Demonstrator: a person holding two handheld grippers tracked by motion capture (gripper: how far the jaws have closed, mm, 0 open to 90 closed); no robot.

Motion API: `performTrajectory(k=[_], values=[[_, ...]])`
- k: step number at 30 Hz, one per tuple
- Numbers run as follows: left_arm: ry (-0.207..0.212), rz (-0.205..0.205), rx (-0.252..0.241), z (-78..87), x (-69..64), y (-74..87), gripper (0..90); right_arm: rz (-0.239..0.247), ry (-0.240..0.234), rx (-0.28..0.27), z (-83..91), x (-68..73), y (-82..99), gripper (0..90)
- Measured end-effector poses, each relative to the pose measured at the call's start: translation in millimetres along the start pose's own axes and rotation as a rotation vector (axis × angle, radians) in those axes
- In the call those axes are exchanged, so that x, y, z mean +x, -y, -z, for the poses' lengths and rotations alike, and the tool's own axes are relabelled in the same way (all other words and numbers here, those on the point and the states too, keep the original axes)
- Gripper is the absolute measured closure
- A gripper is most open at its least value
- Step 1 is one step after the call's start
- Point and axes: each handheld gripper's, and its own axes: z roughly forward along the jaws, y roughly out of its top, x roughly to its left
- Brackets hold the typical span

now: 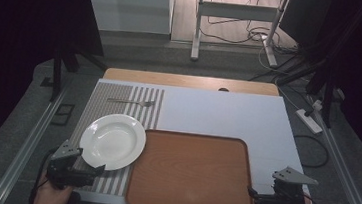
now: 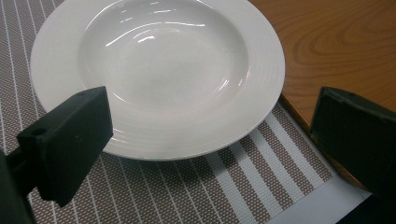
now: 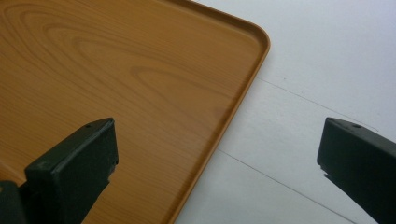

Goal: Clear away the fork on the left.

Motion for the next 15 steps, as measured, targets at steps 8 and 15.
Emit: performTrajectory(k=[8, 15], values=[[0.013, 0.012, -0.002, 0.4, 2.3, 0.1, 0.0, 0.009, -0.005, 0.003, 0.3, 0.5, 0.1, 0.0], [0.023, 0.003, 0.02, -1.7, 1.5, -1.2, 0.1, 0.011, -0.012, 0.002, 0.0, 0.4, 0.2, 0.0]])
